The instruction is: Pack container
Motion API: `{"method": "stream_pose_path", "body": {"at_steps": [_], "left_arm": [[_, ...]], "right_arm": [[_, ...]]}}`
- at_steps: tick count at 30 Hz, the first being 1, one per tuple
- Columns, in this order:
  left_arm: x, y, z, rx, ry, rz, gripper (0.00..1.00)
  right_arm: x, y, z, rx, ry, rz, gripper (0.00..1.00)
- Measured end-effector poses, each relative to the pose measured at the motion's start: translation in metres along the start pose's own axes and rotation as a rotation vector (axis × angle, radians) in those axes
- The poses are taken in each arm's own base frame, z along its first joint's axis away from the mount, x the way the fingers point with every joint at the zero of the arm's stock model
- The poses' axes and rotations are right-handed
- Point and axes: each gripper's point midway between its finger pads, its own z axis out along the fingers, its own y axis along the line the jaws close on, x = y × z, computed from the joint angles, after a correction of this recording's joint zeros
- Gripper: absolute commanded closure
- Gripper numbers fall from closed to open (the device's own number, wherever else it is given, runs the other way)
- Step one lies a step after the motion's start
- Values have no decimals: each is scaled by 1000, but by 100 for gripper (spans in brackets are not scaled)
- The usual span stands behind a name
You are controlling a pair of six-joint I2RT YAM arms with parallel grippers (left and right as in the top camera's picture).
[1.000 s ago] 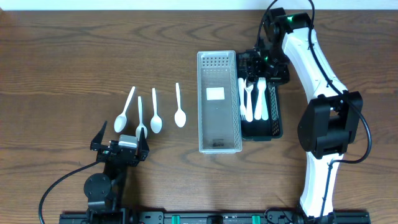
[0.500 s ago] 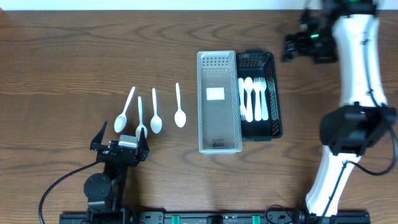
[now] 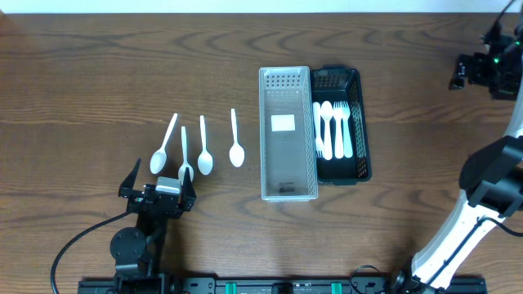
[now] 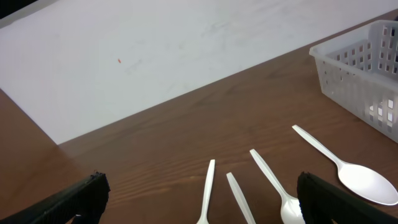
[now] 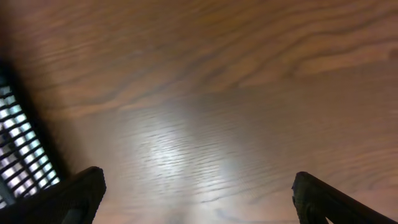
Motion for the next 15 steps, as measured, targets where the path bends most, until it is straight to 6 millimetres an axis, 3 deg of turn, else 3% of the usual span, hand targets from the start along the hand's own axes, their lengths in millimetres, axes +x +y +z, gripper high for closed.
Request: {"method": "stream_pose_path", "body": {"at_steps": [9,15], "left_arm": [[0,0,0,0,0,0,2],[0,0,0,0,0,0,2]], "right_arm": [[-2,-28,11,15,-16,79,1],[8,-29,45,9,32,108,1]]}}
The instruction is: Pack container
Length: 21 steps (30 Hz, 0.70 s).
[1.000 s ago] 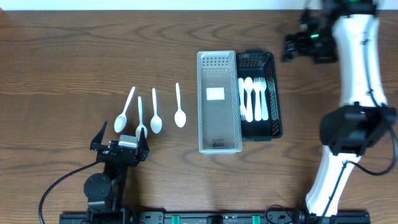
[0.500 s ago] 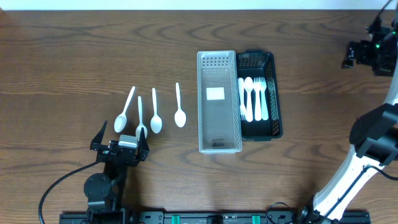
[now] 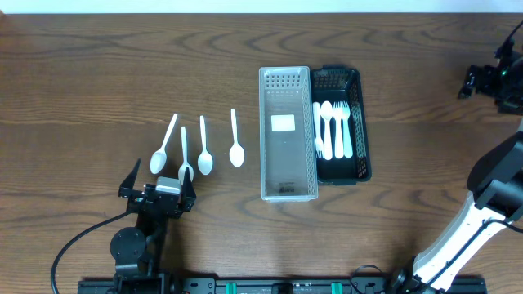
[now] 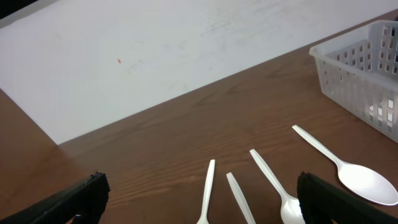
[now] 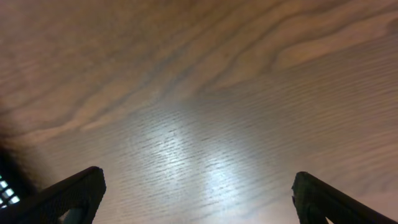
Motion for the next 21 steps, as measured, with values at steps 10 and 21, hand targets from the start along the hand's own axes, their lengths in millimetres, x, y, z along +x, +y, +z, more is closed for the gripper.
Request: {"method": "stream_pose_path", "body": {"at_steps": [10,21], "left_arm": [[0,0,0,-1,-2,1,2],[-2,0,-1,3,3,-231,2]], "right_arm": [[31,0,34,-7,120,33,1],[30,0,34,-7,119,41,1]]}}
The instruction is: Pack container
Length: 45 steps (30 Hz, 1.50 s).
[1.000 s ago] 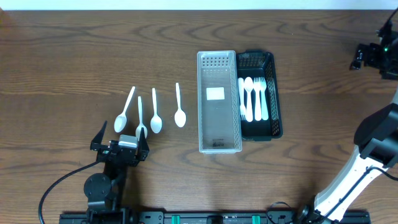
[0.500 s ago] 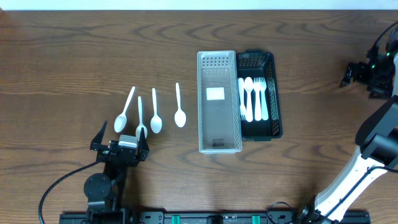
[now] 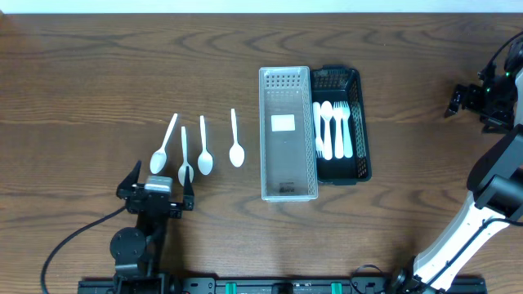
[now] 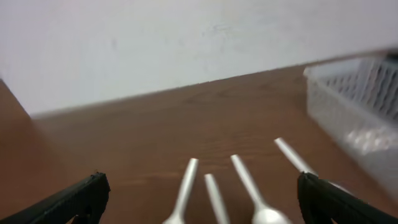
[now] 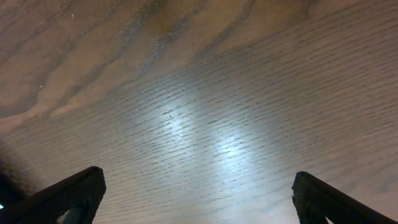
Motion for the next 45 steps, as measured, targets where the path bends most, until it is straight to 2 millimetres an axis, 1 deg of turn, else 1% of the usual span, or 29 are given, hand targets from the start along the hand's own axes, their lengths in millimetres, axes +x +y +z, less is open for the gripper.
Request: {"method": "stream_pose_path", "body": {"at_steps": [3,5,7,10,11,13,14,16,18,19,20,22,24,26,27,30,32,34,38,45], "left_arm": [[-1,-6,-1,34,15,-128,2],[-9,-9,-2,59,21,-165,2],[-27,-10,-3,78,16,-171,2],[-65,-6,-7,91,55,-163,2],[-73,-5,-7,95,109,-169,2],[-81,1,-8,90,267,-201,2],[-81,3,-10,91,389,-228,2],[-88,8,-7,93,537,-261,2],[-96,11,3,109,682,-291,2],[-99,13,9,115,718,-290,2],[-97,14,16,128,768,-282,2],[-88,18,28,140,881,-265,2],[-72,25,34,127,1040,-253,2],[-59,34,49,110,1149,-233,2],[-56,37,56,103,1170,-225,2],[-33,52,87,61,1223,-180,2],[-13,58,97,40,1274,-157,2],[4,61,103,28,1319,-145,2],[31,65,120,16,1355,-129,2],[77,59,125,40,1479,-139,2]], "right_arm": [[0,0,0,0,0,1,1],[0,0,0,0,0,2,1],[0,0,0,0,0,1,1],[0,0,0,-1,0,2,1],[0,0,0,-1,0,1,1],[0,0,0,-2,1,2,1],[0,0,0,-1,1,2,1],[0,0,0,-2,2,2,1],[1,0,1,-2,3,2,1],[1,0,1,-2,3,2,1],[1,0,1,-1,3,2,1],[1,0,1,-1,3,2,1],[1,0,1,-2,4,2,1],[1,0,1,-1,3,2,1],[1,0,1,-1,3,2,1],[1,0,1,0,3,2,1],[1,0,1,0,3,2,1],[1,0,1,0,3,2,1],[1,0,1,0,3,2,1],[1,0,1,0,3,2,1]]}}
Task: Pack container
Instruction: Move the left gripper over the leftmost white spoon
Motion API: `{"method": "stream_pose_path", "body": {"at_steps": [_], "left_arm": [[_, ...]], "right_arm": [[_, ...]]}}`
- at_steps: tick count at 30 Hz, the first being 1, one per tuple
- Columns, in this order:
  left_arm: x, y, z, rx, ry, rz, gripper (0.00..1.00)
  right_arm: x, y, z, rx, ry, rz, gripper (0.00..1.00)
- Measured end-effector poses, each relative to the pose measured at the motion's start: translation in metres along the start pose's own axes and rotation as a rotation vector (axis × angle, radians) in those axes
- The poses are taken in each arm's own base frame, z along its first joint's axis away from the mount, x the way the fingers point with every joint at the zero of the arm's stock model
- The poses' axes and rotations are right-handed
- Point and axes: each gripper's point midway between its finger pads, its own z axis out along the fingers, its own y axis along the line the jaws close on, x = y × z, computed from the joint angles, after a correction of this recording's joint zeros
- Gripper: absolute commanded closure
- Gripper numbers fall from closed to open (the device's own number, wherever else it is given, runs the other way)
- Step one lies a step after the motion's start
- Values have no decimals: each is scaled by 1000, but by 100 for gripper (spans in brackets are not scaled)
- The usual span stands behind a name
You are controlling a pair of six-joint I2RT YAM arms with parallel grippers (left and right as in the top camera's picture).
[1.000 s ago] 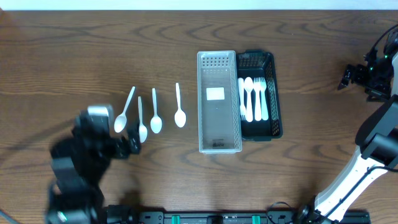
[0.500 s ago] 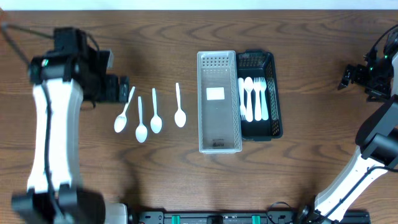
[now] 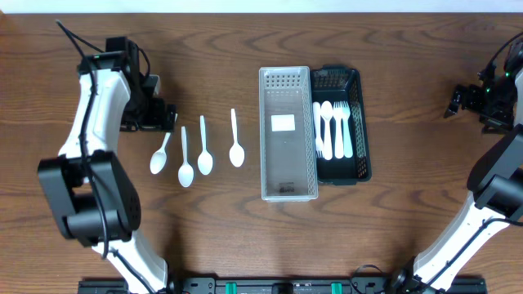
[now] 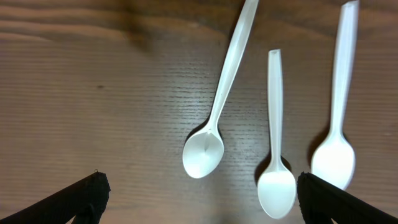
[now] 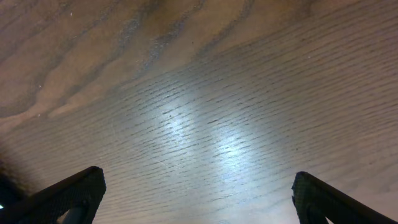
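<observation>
Several white plastic spoons lie in a row on the wooden table, the leftmost spoon (image 3: pixel 161 153) (image 4: pixel 205 152) angled, the others (image 3: pixel 203 151) straight. My left gripper (image 3: pixel 155 117) (image 4: pixel 199 211) hangs open above the leftmost spoon's handle, holding nothing; three spoons show between its fingers (image 4: pixel 84 199). The clear slotted bin (image 3: pixel 288 188) stands empty at the centre, and a black bin (image 3: pixel 364 167) beside it holds several white utensils. My right gripper (image 3: pixel 480 98) (image 5: pixel 199 202) is open over bare wood at the far right.
The table's far edge runs along the top of the overhead view. A white label (image 3: pixel 283 122) lies on the clear bin's floor. My left arm (image 3: pixel 94 106) reaches up the left side of the table.
My left arm has gone from its folded spot at the table's front edge to the far left, its gripper now looking down over the spoons. The right gripper has not moved.
My left gripper sat open at the front edge behind the spoons through the first three moments, while the right gripper shifted slightly at the far right. Now the left gripper is above the leftmost spoon. No spoon has moved.
</observation>
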Motion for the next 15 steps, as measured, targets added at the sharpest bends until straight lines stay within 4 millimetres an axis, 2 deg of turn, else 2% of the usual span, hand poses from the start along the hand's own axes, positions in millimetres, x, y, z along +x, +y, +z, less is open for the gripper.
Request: {"method": "stream_pose_path", "body": {"at_steps": [7,15], "left_arm": [[8,-1,41,15,122,2,2],[4,0,47,8,119,3,2]], "right_arm": [[0,0,0,0,0,0,1],[0,0,0,0,0,0,1]]}}
